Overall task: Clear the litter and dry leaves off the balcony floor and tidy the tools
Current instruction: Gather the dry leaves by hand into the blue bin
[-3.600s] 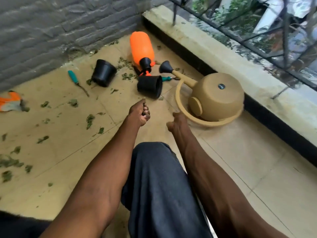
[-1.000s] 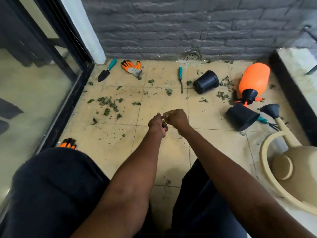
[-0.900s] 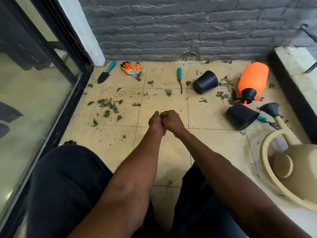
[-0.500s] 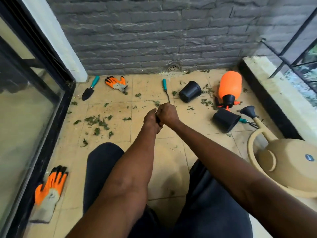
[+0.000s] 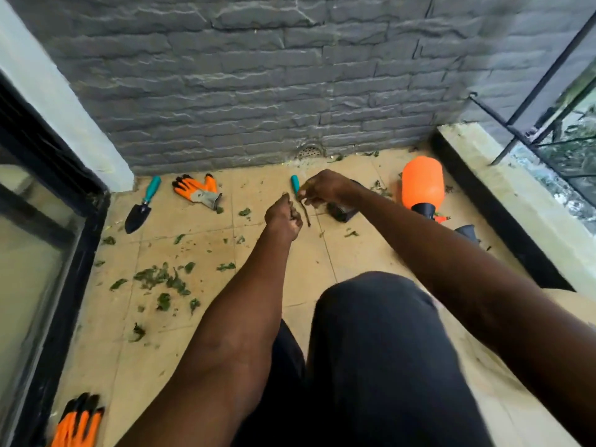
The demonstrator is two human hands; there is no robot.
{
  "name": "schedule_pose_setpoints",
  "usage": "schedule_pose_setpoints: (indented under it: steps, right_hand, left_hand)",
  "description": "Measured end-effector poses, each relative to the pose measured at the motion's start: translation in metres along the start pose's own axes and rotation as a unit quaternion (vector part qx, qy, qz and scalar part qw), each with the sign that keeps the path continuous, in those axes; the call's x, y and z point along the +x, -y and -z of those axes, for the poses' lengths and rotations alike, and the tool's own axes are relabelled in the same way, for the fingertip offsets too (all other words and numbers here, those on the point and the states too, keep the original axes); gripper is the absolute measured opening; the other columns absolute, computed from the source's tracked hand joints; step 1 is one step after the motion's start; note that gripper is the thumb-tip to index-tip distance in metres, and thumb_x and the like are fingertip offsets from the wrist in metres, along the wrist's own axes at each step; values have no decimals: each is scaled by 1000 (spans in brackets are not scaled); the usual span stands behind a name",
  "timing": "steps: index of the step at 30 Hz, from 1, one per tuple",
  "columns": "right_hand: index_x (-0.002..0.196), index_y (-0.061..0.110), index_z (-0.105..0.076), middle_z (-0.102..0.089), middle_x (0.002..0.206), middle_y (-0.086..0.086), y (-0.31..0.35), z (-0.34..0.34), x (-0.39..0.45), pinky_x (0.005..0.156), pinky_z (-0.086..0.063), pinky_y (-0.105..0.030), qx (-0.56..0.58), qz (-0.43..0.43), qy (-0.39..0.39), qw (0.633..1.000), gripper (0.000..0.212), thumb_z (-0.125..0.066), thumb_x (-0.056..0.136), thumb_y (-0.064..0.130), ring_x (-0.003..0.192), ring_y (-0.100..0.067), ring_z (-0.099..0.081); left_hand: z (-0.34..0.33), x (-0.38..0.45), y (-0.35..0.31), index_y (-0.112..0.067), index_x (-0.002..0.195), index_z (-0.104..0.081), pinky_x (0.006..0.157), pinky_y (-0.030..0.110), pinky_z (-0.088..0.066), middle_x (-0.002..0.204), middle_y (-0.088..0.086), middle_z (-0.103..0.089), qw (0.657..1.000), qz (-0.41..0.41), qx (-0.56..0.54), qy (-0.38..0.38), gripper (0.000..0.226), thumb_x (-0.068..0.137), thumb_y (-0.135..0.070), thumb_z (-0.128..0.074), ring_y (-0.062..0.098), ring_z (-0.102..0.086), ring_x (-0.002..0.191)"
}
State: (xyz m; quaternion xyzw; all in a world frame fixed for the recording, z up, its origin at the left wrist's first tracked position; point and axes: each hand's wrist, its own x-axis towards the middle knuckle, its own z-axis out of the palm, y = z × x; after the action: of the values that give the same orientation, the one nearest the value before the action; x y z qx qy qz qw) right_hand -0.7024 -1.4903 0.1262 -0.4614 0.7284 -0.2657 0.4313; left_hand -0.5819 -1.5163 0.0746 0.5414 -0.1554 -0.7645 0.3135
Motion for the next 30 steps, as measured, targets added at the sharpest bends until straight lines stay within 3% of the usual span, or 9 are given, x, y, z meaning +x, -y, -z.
schedule_pose_setpoints:
  steps: [6, 9, 12, 15, 17, 20, 26, 28, 30]
  right_hand:
    - [110, -2, -61, -63, 113, -21, -147, 7, 45, 78, -40, -32, -133, -118, -129, 976, 28, -42, 102, 16, 108, -32, -59]
    - [134, 0, -47, -52, 137, -19, -222, -18, 75, 97, -42, -36, -36, -213, -157, 964, 55, -48, 99, 42, 124, -35, -51]
    - [134, 4, -42, -47, 138, -18, -264, -39, 104, 104, -42, -48, 2, -216, -184, 959, 71, -52, 89, 59, 125, -36, -47]
    - [151, 10, -20, -19, 159, -12, -269, -67, 115, 120, -18, -49, -39, -158, -168, 972, 80, -44, 93, 60, 147, -30, -16]
    - [154, 17, -14, -12, 162, -6, -255, -97, 116, 122, -13, -48, -81, -69, -124, 987, 74, -41, 96, 55, 149, -24, -9]
    - [156, 19, -14, -10, 163, -3, -235, -132, 122, 122, -11, -46, -129, 55, -4, 990, 66, -32, 100, 50, 150, -18, -3]
    - [155, 12, -17, -6, 163, -10, -202, -91, 213, 121, -3, -41, -119, 16, -142, 983, 64, -19, 104, 50, 150, -24, -1]
    - [155, 13, -15, -4, 163, -11, -209, -71, 257, 122, 0, -48, -173, -24, -102, 979, 78, -2, 97, 64, 150, -29, 4]
    - [152, 13, -23, -16, 160, -15, -217, -55, 283, 120, -8, -53, -231, -36, -47, 971, 82, 5, 95, 65, 148, -36, -6]
  left_hand:
    - [-43, 86, 42, -18, 73, -49, 32, 12, -21, 58, -4, -38, 998, 32, 61, 2, 30, 96, -34, -60, 6, -29, 32]
    - [-47, 130, 63, -19, 72, -50, 32, 12, -24, 59, -4, -40, 995, 55, 80, -28, 30, 93, -36, -63, 8, -31, 38]
    - [-39, 157, 72, -21, 75, -50, 33, 11, -26, 62, -4, -40, 991, 87, 94, -35, 27, 94, -37, -60, 8, -32, 44]
    - [-31, 174, 72, -21, 76, -50, 38, 15, -34, 64, -4, -44, 989, 89, 105, -45, 29, 97, -39, -56, 7, -37, 49]
    - [-24, 181, 66, -20, 97, -65, 62, 15, -52, 72, -3, -60, 991, 93, 63, -70, 23, 96, -42, -57, 9, -54, 57]
    - [-16, 192, 55, -10, 141, -49, 111, 37, -35, 138, 9, -57, 991, 75, 51, -98, 58, 96, -46, -52, 26, -55, 127]
    - [8, 224, 24, -15, 101, -69, 67, 23, -57, 81, -3, -65, 979, 35, 6, -201, 26, 90, -39, -67, 12, -62, 67]
    - [15, 228, 20, -19, 74, -57, 38, 14, -39, 60, -4, -48, 983, 35, 0, -180, 27, 92, -38, -65, 11, -41, 46]
    - [25, 229, 16, -19, 69, -50, 34, 15, -24, 54, -4, -43, 987, 38, -6, -157, 34, 93, -38, -64, 9, -35, 42]
